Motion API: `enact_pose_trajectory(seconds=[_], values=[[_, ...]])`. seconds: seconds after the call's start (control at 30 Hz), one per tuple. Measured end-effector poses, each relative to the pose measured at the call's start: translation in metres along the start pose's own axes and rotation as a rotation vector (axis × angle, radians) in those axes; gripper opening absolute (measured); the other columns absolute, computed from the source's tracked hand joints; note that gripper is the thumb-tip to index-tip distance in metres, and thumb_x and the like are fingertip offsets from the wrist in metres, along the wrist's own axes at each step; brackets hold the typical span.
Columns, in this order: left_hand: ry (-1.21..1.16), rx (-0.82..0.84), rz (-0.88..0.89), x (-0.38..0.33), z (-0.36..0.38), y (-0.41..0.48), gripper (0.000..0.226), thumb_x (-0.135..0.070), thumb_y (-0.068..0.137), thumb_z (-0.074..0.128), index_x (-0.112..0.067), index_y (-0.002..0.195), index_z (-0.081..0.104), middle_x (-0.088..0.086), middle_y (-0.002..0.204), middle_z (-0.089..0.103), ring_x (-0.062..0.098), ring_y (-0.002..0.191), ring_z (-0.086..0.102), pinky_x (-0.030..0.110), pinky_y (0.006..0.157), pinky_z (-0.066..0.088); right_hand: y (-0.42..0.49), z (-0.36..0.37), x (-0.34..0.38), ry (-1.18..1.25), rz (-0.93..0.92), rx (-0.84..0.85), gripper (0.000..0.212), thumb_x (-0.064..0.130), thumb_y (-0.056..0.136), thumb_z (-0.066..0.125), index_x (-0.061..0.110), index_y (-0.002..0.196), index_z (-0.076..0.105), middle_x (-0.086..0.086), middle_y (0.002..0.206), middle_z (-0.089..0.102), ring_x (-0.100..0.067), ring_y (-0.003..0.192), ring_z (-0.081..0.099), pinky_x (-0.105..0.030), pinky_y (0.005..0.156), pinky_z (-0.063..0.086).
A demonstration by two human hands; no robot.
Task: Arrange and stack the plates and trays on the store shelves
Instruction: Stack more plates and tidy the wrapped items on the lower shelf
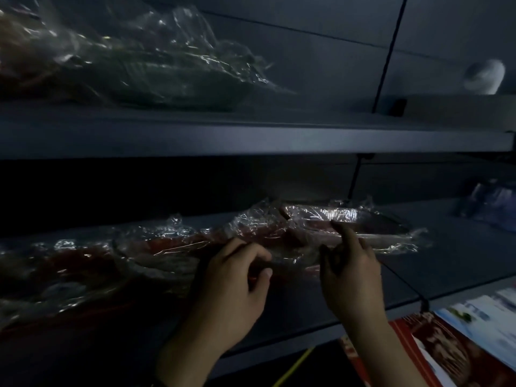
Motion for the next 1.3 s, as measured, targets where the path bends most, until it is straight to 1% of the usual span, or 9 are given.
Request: enact_pose_trajectory(seconds=[0.2, 0.37, 0.5, 0.63, 0.73, 0.9, 1.03, 1.17, 1.3], values=[[-0.037, 0.003, -0.022, 0.011, 0.019, 0.005, 0.035, -0.04, 0.098, 0.069, -0.05, 0.131, 0.06, -0.034, 0.127, 0.044, -0.005, 0.11, 0.054, 0.012, 0.088, 0.044, 0.014, 0.032, -0.034, -0.066, 0.14, 0.08, 0.066, 0.03, 0.098, 0.069, 0.038, 0.157, 0.042, -0.018, 0.137, 0.043, -0.038, 0.122, 0.053, -0.043, 0.098, 0.05], [-0.041, 0.041, 0.005, 0.01, 0.033, 0.006, 0.035, -0.038, 0.098, 0.07, -0.048, 0.131, 0.061, -0.034, 0.128, 0.044, -0.012, 0.119, 0.047, 0.004, 0.093, 0.038, 0.021, 0.037, -0.041, -0.052, 0.166, 0.083, 0.05, 0.035, 0.094, 0.073, 0.038, 0.14, 0.054, -0.014, 0.131, 0.043, -0.041, 0.121, 0.054, -0.05, 0.104, 0.052], [-0.055, 0.031, 0.002, 0.013, 0.031, 0.001, 0.03, -0.036, 0.096, 0.072, -0.048, 0.121, 0.064, -0.035, 0.127, 0.044, -0.012, 0.122, 0.047, 0.006, 0.093, 0.041, 0.023, 0.023, -0.042, 0.016, 0.172, 0.015, 0.047, 0.042, 0.086, 0.081, 0.031, 0.125, 0.058, 0.002, 0.124, 0.024, -0.036, 0.107, 0.06, -0.048, 0.106, 0.054], [-0.039, -0.028, 0.03, 0.008, 0.019, -0.003, 0.024, -0.039, 0.093, 0.071, -0.048, 0.114, 0.066, -0.035, 0.125, 0.046, -0.011, 0.122, 0.048, 0.005, 0.092, 0.038, 0.02, 0.009, -0.042, 0.072, 0.204, 0.005, 0.057, 0.053, 0.075, 0.089, 0.029, 0.117, 0.06, -0.005, 0.135, 0.031, -0.032, 0.108, 0.061, -0.047, 0.104, 0.056], [-0.055, -0.058, 0.053, -0.001, 0.01, -0.007, 0.022, -0.038, 0.091, 0.07, -0.047, 0.112, 0.066, -0.035, 0.124, 0.047, -0.012, 0.122, 0.048, 0.003, 0.094, 0.038, 0.015, 0.002, -0.033, 0.087, 0.19, 0.023, 0.065, 0.07, 0.064, 0.087, 0.036, 0.112, 0.058, 0.005, 0.129, 0.028, -0.025, 0.117, 0.055, -0.043, 0.102, 0.057], [-0.096, -0.098, 0.047, -0.004, -0.009, -0.016, 0.022, -0.042, 0.091, 0.066, -0.046, 0.112, 0.069, -0.032, 0.127, 0.05, -0.006, 0.123, 0.051, 0.025, 0.091, 0.054, 0.008, -0.022, -0.026, 0.063, 0.173, -0.035, 0.06, 0.068, 0.067, 0.084, 0.031, 0.108, 0.061, -0.005, 0.128, 0.051, -0.017, 0.102, 0.054, -0.032, 0.083, 0.05], [-0.078, -0.111, 0.01, -0.004, -0.027, -0.026, 0.024, -0.036, 0.093, 0.072, -0.047, 0.114, 0.068, -0.032, 0.123, 0.052, -0.008, 0.12, 0.053, 0.007, 0.089, 0.047, -0.006, -0.042, -0.019, 0.113, 0.193, -0.074, 0.058, 0.075, 0.07, 0.08, 0.042, 0.112, 0.057, -0.002, 0.126, 0.055, -0.025, 0.106, 0.064, -0.047, 0.092, 0.059], [-0.088, -0.086, -0.072, 0.0, -0.037, -0.04, 0.036, -0.037, 0.095, 0.074, -0.053, 0.124, 0.06, -0.037, 0.126, 0.049, -0.013, 0.113, 0.054, 0.005, 0.077, 0.045, -0.028, -0.062, 0.004, 0.176, 0.145, -0.075, 0.044, 0.058, 0.076, 0.086, 0.045, 0.102, 0.055, 0.008, 0.117, 0.061, -0.014, 0.106, 0.063, -0.04, 0.094, 0.056], [-0.334, -0.035, -0.219, 0.015, -0.035, -0.051, 0.07, -0.028, 0.085, 0.087, -0.058, 0.137, 0.051, -0.03, 0.137, 0.054, -0.019, 0.118, 0.052, 0.011, 0.087, 0.049, -0.056, -0.074, 0.024, 0.306, 0.09, -0.052, 0.025, 0.047, 0.079, 0.085, 0.039, 0.094, 0.067, 0.015, 0.101, 0.071, -0.004, 0.099, 0.065, -0.039, 0.087, 0.056]])
Point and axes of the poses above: each hand's wrist, its own y-axis towards the middle knuckle, its own z-axis out of the palm, x = y × z, the point moved 10 cm from there along y, towards the middle knuckle
